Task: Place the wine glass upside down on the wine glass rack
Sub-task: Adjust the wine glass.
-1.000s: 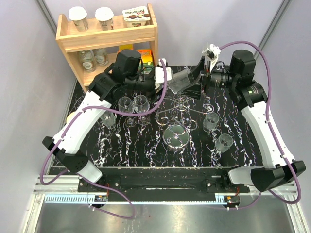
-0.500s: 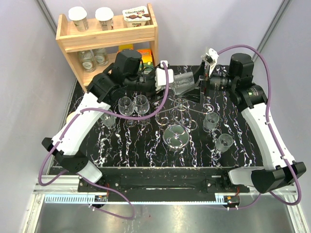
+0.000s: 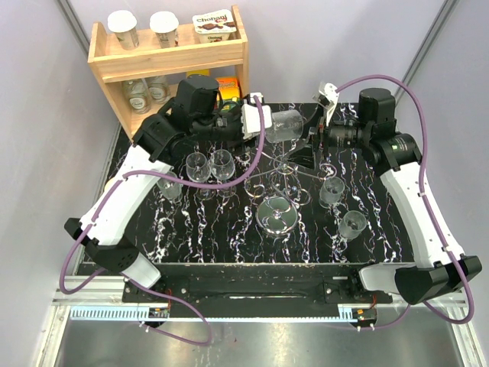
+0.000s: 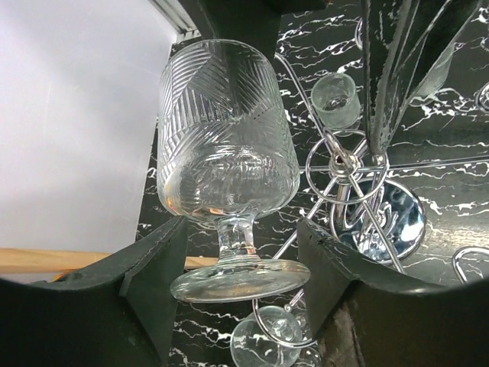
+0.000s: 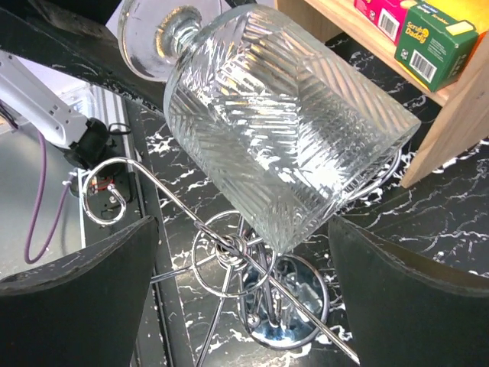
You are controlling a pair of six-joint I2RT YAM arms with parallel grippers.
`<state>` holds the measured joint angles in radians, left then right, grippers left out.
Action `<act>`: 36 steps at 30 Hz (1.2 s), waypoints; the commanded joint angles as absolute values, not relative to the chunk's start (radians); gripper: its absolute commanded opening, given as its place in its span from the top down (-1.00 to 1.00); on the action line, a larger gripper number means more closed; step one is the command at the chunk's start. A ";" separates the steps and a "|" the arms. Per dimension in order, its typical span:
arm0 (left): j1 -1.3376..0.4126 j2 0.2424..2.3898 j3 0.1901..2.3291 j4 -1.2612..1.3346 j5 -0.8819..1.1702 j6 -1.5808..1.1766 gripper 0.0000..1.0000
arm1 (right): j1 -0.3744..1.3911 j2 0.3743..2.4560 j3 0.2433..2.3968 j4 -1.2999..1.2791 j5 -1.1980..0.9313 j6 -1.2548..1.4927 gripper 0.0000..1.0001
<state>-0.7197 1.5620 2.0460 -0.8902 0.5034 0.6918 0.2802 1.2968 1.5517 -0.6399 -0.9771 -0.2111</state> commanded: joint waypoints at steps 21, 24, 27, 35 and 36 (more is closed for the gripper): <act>-0.727 1.493 2.100 -0.833 0.515 0.736 1.00 | 0.278 1.296 1.556 -0.402 -1.049 -0.057 -0.45; -0.726 1.493 2.106 -0.821 0.522 0.715 1.00 | 0.278 1.289 1.491 -0.258 -1.104 0.067 -0.25; -0.726 1.496 2.106 -0.808 0.525 0.706 1.00 | 0.278 1.278 1.442 -0.125 -1.152 0.173 -0.01; -0.723 1.494 2.089 -0.801 0.517 0.701 1.00 | 0.244 1.267 1.394 0.171 -1.268 0.426 0.77; -0.721 1.493 2.085 -0.796 0.515 0.701 1.00 | 0.242 1.266 1.385 0.207 -1.278 0.463 0.85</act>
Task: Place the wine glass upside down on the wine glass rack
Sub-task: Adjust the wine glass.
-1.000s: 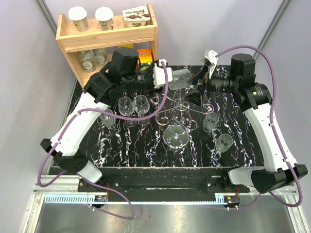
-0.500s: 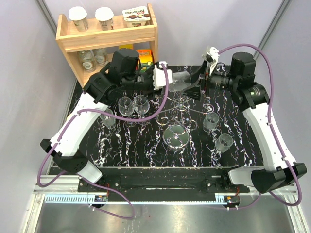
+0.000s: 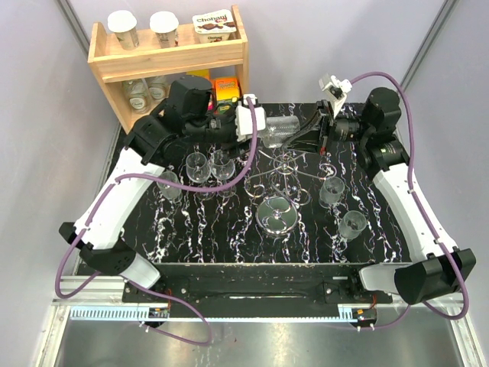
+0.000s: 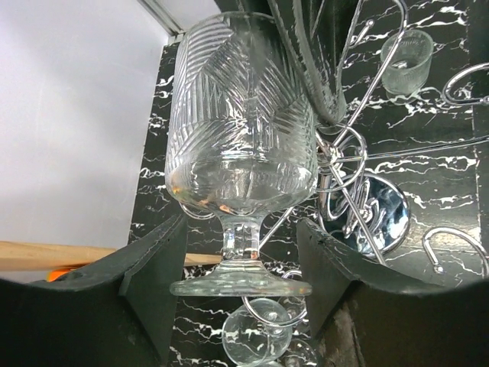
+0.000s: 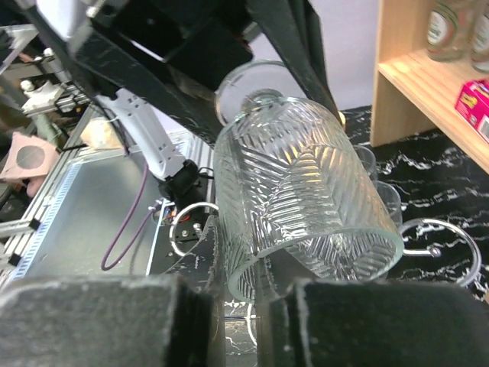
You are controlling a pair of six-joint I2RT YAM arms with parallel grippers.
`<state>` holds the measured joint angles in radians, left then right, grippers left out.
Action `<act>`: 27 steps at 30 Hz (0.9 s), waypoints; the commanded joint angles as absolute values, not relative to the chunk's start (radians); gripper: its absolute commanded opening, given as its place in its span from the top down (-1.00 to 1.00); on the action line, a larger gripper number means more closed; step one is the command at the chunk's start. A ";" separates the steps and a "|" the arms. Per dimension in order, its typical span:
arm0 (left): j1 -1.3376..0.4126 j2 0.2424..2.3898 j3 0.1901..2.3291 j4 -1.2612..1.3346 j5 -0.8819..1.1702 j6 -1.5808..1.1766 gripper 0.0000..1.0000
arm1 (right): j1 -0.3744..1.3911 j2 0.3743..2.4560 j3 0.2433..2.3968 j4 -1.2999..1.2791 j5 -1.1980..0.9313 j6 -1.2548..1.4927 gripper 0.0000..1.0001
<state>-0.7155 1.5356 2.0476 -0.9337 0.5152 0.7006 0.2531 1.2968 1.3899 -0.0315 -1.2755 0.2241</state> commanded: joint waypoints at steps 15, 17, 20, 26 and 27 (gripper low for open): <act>-0.712 1.497 2.066 -0.746 0.505 0.650 0.17 | 0.201 1.261 1.342 0.379 -1.287 0.637 1.00; -0.712 1.499 2.065 -0.744 0.502 0.647 -0.05 | 0.190 1.258 1.338 0.367 -1.290 0.632 1.00; -0.710 1.502 2.068 -0.735 0.499 0.641 -0.43 | 0.176 1.253 1.336 0.307 -1.290 0.586 1.00; -0.710 1.506 2.082 -0.727 0.503 0.623 -0.98 | 0.150 1.244 1.322 0.273 -1.293 0.568 1.00; -0.712 1.505 2.080 -0.729 0.505 0.621 -0.98 | 0.146 1.243 1.321 0.273 -1.293 0.569 1.00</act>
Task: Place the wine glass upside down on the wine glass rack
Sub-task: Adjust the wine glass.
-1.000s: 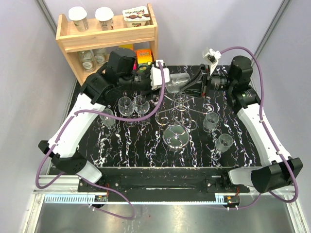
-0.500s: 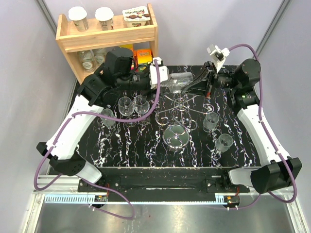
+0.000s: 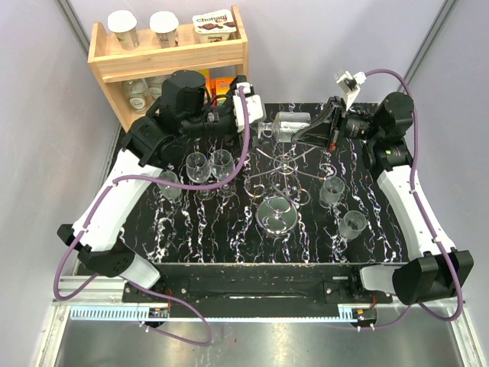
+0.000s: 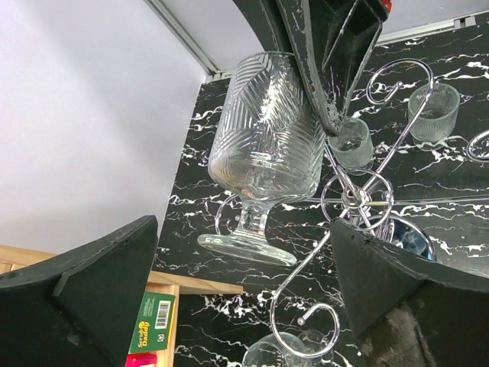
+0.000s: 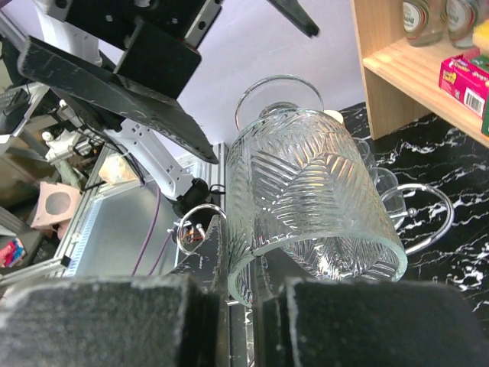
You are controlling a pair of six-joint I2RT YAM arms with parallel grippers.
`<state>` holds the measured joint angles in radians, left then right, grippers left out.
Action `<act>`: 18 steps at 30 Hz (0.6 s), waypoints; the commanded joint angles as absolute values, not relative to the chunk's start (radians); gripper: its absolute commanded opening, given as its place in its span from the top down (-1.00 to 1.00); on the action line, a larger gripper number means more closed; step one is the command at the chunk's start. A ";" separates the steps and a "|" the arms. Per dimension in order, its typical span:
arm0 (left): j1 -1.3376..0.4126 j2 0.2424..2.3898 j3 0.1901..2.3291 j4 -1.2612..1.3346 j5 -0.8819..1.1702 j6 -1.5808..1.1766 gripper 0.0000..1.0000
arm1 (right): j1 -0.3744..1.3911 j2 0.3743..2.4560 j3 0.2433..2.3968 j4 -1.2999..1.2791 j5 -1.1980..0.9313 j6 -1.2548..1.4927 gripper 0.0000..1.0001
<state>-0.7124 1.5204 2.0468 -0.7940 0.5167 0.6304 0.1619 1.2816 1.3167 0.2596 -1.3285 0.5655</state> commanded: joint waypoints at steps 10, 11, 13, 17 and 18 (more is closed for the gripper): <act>-0.695 1.474 2.085 -0.724 0.537 0.566 -0.98 | 0.045 1.229 1.275 0.421 -1.302 0.701 1.00; -0.692 1.471 2.082 -0.716 0.538 0.555 -0.98 | 0.031 1.224 1.261 0.487 -1.305 0.751 1.00; -0.683 1.462 2.069 -0.700 0.535 0.542 -0.98 | 0.008 1.213 1.221 0.630 -1.307 0.860 1.00; -0.673 1.454 2.033 -0.678 0.535 0.531 -0.98 | -0.096 1.210 1.144 0.940 -1.304 1.113 1.00; -0.673 1.456 2.026 -0.678 0.535 0.532 -0.98 | -0.113 1.213 1.137 1.009 -1.301 1.167 1.00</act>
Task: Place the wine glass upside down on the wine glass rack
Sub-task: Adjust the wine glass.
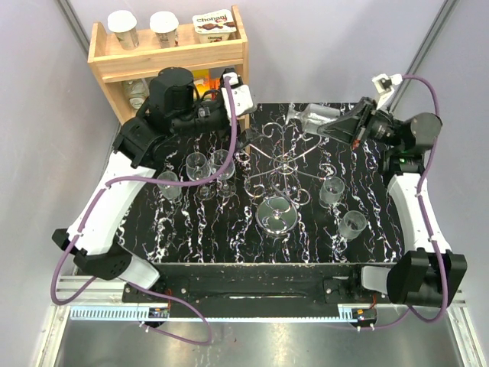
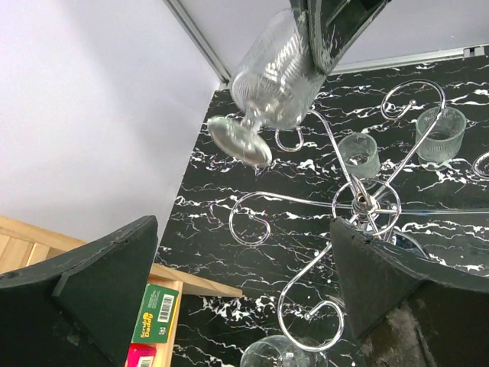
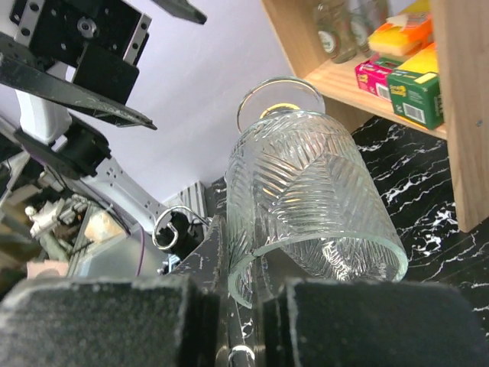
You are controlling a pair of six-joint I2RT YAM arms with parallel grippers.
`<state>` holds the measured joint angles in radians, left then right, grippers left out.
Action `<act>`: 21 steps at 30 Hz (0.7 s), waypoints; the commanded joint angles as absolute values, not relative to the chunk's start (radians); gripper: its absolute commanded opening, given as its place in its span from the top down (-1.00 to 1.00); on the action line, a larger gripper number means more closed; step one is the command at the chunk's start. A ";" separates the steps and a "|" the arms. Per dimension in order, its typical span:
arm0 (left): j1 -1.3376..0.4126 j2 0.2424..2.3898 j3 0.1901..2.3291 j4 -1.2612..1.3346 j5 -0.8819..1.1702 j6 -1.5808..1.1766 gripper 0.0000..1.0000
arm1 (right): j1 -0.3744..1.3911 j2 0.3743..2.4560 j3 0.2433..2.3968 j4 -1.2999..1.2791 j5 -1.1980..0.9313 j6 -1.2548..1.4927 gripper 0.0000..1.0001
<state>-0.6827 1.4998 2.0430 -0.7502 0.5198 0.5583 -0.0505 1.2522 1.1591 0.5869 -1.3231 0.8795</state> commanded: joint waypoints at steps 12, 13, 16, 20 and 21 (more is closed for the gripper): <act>-0.675 1.436 1.942 -0.649 0.535 0.517 -0.98 | -0.230 1.312 1.031 1.554 -1.198 1.651 1.00; -0.675 1.433 1.936 -0.647 0.534 0.518 -0.98 | -0.235 1.313 1.020 1.554 -1.195 1.652 1.00; -0.673 1.425 1.921 -0.647 0.529 0.518 -0.98 | -0.244 1.319 1.002 1.555 -1.187 1.651 1.00; -0.673 1.411 1.905 -0.643 0.503 0.518 -0.98 | -0.262 1.310 0.977 1.554 -1.184 1.647 1.00; -0.673 1.408 1.898 -0.643 0.499 0.523 -0.98 | -0.265 1.307 0.974 1.554 -1.184 1.646 1.00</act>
